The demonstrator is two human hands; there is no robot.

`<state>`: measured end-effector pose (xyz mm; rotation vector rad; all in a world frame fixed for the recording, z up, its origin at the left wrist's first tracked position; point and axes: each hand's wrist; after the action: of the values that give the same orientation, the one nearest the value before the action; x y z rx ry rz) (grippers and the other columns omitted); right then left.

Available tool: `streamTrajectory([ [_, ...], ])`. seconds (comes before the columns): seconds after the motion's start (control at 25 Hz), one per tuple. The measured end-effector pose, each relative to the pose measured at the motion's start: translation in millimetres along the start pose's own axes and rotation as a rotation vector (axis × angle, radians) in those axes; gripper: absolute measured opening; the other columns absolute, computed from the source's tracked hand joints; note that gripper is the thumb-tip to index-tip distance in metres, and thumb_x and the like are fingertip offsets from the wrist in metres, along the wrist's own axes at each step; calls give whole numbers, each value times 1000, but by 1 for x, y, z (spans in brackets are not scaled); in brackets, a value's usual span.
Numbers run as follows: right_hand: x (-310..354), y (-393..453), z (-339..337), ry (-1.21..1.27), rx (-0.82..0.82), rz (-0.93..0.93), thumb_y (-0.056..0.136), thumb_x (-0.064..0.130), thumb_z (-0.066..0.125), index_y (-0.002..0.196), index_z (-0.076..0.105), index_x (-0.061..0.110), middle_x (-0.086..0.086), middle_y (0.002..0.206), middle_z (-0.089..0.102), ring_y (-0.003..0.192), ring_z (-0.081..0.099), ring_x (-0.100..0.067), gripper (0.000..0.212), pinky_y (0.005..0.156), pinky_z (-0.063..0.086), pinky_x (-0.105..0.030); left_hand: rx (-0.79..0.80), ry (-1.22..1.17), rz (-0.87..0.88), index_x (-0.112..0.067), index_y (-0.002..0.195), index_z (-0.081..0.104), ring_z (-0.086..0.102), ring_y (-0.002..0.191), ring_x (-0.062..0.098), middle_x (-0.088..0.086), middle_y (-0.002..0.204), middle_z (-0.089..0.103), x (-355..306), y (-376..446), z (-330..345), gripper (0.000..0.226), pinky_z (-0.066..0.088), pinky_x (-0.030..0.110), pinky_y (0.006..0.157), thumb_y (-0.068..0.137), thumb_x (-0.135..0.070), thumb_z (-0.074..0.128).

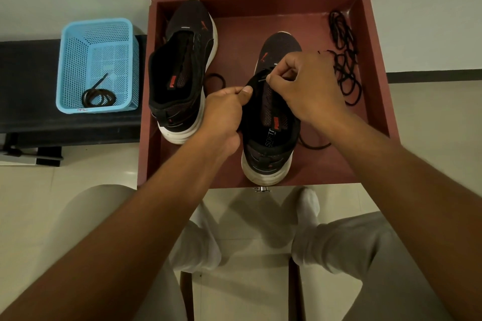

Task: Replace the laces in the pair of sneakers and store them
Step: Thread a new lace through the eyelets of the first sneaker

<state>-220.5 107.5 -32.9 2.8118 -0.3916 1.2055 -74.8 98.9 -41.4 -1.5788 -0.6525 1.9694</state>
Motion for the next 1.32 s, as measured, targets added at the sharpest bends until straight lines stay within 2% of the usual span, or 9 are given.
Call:
streamTrajectory([
  [0.36,2,-2,-1,0,26,-1,93,25,70,80,69,27,10,76,71,71,68,-7,13,63,55,-22,-1,-32,11,0,106,73,76,72,15,7,86,78,1,-4,3,18,57,21,58,103,-7,56],
  [0.56,2,-3,0,7,23,-1,91,23,71,78,68,28,10,74,70,68,67,-6,14,58,52,-18,-1,-23,28,2,108,72,76,73,15,10,90,78,2,-4,4,18,57,22,58,103,-6,57],
  [0.72,2,-3,4,-30,-8,7,90,24,71,78,66,29,11,73,68,66,65,-5,14,59,48,-18,-4,-18,59,5,114,71,77,78,18,17,100,77,4,-4,4,20,59,22,62,102,-5,58],
  [1.04,4,-4,11,-83,7,-23,94,26,69,89,72,22,13,78,67,73,63,-4,7,65,49,-19,26,65,128,1,110,74,78,90,21,14,99,79,7,-3,1,18,60,25,73,101,-7,61],
  [1.12,6,-3,10,-100,12,-27,96,27,69,91,74,22,13,83,69,77,65,-4,9,69,52,-20,42,99,117,-2,106,76,77,91,18,9,97,79,4,-3,-1,19,59,27,77,101,-13,61],
  [1.24,7,-1,0,-170,62,-54,99,24,66,100,79,20,11,97,72,87,66,-5,13,68,42,-6,31,78,37,-14,83,73,73,77,11,-4,78,76,-1,-2,-2,30,55,29,75,104,-27,57],
  [1.32,7,0,-5,-212,107,-58,101,18,62,109,79,19,6,111,73,100,66,-9,19,70,38,-5,7,83,52,-13,84,73,70,73,10,-3,75,73,0,2,-1,24,53,28,70,103,-21,59],
])
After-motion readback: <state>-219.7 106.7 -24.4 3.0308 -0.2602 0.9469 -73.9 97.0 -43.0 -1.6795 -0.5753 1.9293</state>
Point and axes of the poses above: each hand's wrist, its own y-axis towards the middle knuckle, its own z-axis out of the palm, x = y × z
